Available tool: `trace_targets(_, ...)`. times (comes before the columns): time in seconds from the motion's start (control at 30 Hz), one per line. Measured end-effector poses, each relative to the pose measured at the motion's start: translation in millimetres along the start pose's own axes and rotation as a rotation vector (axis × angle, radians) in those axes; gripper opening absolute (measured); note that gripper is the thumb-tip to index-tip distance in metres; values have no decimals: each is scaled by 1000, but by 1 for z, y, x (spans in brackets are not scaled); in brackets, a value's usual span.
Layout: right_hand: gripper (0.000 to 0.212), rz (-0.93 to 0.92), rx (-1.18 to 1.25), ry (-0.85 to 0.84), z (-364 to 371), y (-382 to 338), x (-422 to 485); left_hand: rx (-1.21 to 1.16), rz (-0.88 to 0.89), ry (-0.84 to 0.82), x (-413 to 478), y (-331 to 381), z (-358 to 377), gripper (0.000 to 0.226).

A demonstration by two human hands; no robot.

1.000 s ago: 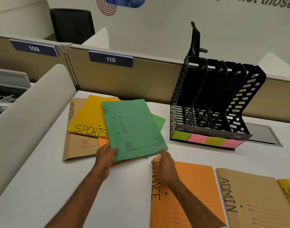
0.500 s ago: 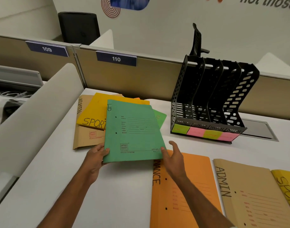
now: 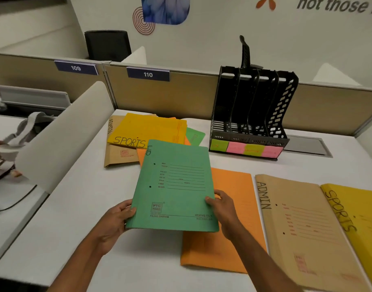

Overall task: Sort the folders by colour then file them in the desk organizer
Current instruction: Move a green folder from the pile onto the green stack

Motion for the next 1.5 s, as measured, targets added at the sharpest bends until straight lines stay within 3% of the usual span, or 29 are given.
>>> trace_targets(0.33,32,-9,42,174,3,56,-81,110,-215,-192,-58,-49,6,35)
trace_targets(0.7,36,13,49,200,60,97,-107,325,-476,-403,-75,-58,-55,51)
trace_targets(0.97,37,24,-25,198,97,88,-79,377,-494,-346,-60,-49,-97,44)
trace_targets(1.5,46,-18,-305,184,125,67,-45,334,-358,-171,-29,-37,-126,29)
Point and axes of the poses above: each hand's wrist, its own x-axis towards the middle knuckle, its own z-axis out of the palm, y = z × x, the point moved 3 cm from there along x, towards the middle knuckle, and after that the axes turned 12 degrees about -y, right-handed, at the moved point
